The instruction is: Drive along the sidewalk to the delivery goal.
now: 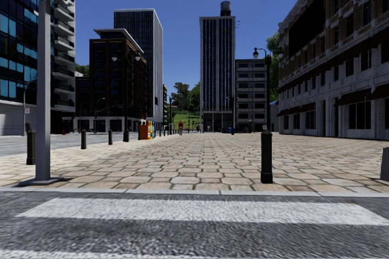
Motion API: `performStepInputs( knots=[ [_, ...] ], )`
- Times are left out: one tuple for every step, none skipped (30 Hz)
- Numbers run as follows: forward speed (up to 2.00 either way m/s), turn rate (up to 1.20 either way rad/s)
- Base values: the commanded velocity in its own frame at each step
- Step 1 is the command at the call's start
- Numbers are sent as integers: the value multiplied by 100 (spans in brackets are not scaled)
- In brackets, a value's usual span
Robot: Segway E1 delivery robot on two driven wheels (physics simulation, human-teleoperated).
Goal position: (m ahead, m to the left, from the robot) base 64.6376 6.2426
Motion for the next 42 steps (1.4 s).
performStepInputs(
  knots=[
    [200, -20],
    [200, -25],
    [200, -27],
    [200, -27],
    [200, -27],
    [200, -28],
    [200, -28],
    [200, -28],
    [200, -28],
    [200, -28],
    [200, -28],
    [200, -25],
    [200, -5],
    [200, -5],
    [200, 0],
    [200, 0],
    [200, 0],
    [200, 0],
    [200, 0],
    [200, 0],
    [200, 0],
    [200, 0],
    [194, 0],
    [194, 0],
    [168, 0],
    [149, 0],
    [141, 0],
    [138, 0],
    [138, 0],
    [138, 0],
    [138, 0],
    [138, 0],
    [139, 0],
    [141, 0],
    [141, 0],
    [150, 0],
    [157, 0],
    [161, 0],
    [162, 0],
    [162, 0],
    [163, 0],
    [163, 0]
  ],
)
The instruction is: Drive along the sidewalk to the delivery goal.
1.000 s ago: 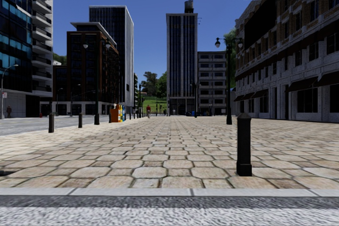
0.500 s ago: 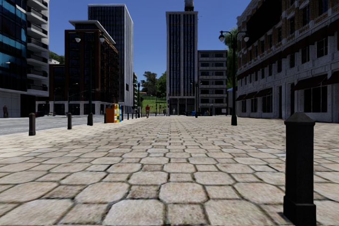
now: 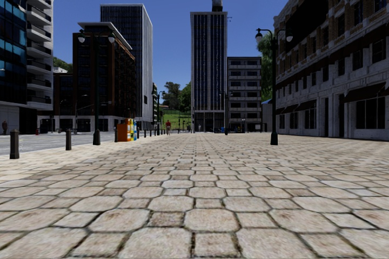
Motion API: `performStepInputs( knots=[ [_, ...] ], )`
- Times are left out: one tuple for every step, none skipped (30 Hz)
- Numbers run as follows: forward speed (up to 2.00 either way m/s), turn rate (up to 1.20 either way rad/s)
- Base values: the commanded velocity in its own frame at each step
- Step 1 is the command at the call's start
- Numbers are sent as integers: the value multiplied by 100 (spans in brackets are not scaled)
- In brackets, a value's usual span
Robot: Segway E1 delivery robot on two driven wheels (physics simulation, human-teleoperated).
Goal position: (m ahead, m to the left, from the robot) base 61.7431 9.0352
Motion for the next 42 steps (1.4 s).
performStepInputs(
  knots=[
    [163, 0],
    [163, 0],
    [163, 0],
    [163, 0],
    [163, 0],
    [161, 0],
    [158, 0],
    [158, 0],
    [157, 0],
    [156, 0],
    [156, 0],
    [156, 0],
    [156, 0],
    [156, 0],
    [156, 0],
    [156, 0],
    [156, 0],
    [156, 0],
    [156, 0],
    [156, 0],
    [156, 0],
    [156, 0],
    [156, 0],
    [156, 0],
    [156, 0],
    [156, 0],
    [156, 0],
    [156, 0],
    [156, 0],
    [156, 0],
    [156, 0],
    [156, 0],
    [156, 0],
    [156, 0],
    [200, 0],
    [200, 0],
    [200, 0],
    [200, 0],
    [200, 0],
    [200, 0],
    [200, 0],
    [200, 0]
  ],
)
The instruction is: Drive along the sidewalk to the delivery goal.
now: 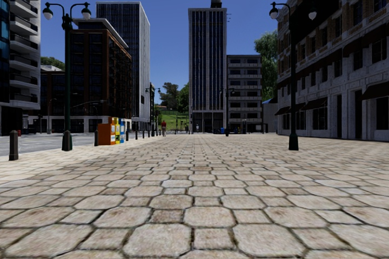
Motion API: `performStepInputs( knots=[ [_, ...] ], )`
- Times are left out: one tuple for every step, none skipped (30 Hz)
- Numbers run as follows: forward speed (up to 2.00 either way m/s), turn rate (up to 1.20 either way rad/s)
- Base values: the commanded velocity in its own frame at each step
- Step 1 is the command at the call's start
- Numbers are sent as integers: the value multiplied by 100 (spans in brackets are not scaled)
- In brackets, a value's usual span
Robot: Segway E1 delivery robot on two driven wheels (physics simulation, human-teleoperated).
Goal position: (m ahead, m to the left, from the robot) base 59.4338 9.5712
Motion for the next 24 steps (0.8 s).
performStepInputs(
  knots=[
    [200, 0],
    [200, 0],
    [200, 0],
    [200, 0],
    [200, 0],
    [200, 0],
    [200, 0],
    [200, 0],
    [200, 0],
    [200, 0],
    [200, 0],
    [200, 0],
    [200, 0],
    [200, 0],
    [200, 0],
    [200, 0],
    [200, 0],
    [200, 0],
    [200, 0],
    [200, 0],
    [200, 0],
    [200, 0],
    [200, 0],
    [200, 0]
  ],
)
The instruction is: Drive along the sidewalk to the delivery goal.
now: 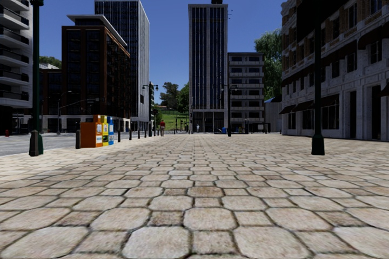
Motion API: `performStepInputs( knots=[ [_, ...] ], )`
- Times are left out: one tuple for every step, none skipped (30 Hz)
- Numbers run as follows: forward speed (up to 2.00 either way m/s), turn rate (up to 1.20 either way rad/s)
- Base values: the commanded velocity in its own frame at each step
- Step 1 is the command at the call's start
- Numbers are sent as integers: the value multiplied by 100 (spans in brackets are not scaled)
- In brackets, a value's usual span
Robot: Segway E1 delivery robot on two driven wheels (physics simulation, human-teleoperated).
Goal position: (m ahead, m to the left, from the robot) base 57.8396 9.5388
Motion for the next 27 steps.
performStepInputs(
  knots=[
    [200, 0],
    [200, 0],
    [200, 0],
    [200, 0],
    [200, 0],
    [200, 0],
    [200, 0],
    [200, 0],
    [200, 0],
    [200, 0],
    [200, 0],
    [200, 0],
    [200, 0],
    [200, 0],
    [200, 0],
    [200, 0],
    [200, 0],
    [200, 0],
    [200, 0],
    [200, 0],
    [200, 0],
    [200, 0],
    [200, 0],
    [200, 0],
    [200, 0],
    [200, 0],
    [200, 0]
  ],
)
